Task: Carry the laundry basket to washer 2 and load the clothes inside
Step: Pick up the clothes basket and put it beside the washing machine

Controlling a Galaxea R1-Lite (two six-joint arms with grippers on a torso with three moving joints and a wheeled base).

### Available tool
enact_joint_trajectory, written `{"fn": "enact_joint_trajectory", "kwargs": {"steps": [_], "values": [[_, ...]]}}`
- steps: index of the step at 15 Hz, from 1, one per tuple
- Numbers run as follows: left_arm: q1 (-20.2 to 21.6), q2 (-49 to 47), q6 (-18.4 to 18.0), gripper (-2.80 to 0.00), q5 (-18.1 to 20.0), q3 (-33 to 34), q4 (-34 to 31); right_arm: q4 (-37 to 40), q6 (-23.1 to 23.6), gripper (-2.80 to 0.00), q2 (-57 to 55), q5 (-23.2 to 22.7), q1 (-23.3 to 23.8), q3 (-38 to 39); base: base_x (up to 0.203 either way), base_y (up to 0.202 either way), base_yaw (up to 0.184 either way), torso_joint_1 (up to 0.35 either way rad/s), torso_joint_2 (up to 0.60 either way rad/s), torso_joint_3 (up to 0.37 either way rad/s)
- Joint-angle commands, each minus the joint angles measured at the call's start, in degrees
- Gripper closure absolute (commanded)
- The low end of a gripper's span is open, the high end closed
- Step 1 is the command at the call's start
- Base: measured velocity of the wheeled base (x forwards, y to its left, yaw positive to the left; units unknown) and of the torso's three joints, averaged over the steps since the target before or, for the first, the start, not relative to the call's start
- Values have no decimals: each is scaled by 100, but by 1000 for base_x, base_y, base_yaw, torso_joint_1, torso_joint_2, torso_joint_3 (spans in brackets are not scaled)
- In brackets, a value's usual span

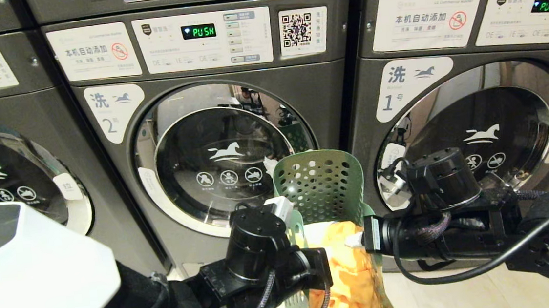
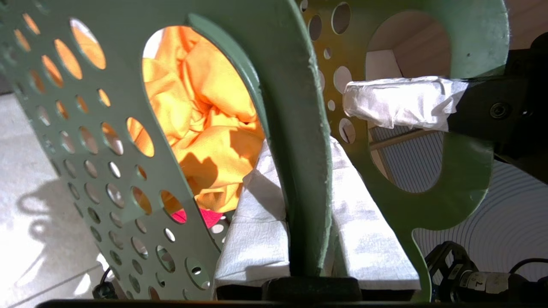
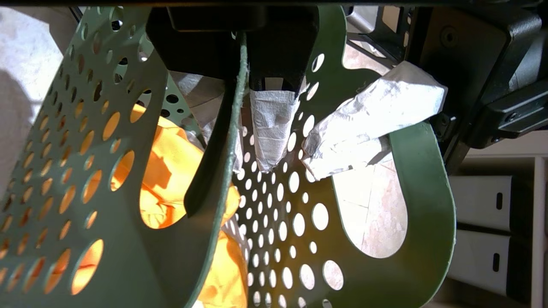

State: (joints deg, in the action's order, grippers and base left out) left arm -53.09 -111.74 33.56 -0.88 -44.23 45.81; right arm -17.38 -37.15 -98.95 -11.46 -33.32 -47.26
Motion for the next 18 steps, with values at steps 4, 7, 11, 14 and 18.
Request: {"fn": "enact_joint_trajectory", "kwargs": {"steps": [4, 7, 11, 14, 18], "values": [[0, 7, 19, 0, -9, -2, 42, -16, -47, 0, 3, -5, 1, 5, -162, 0, 2, -1, 0, 2], [-17, -15, 19, 0, -9, -7, 59, -11, -64, 0, 4, 3, 28, -2, 0, 0, 0, 0, 0, 0], [-41, -228, -2, 0, 4, -265, 57, -11, -152, 0, 109, 12, 352, 48, 0, 0, 0, 0, 0, 0], [-84, -596, -22, 0, 15, -799, 7, -11, -163, 0, 215, 20, 612, 192, 0, 0, 0, 0, 0, 0], [-383, -1138, -25, 0, 28, -1268, -37, -18, -144, 0, 466, 47, 948, 521, 0, 0, 0, 1, 1, -32]]}}
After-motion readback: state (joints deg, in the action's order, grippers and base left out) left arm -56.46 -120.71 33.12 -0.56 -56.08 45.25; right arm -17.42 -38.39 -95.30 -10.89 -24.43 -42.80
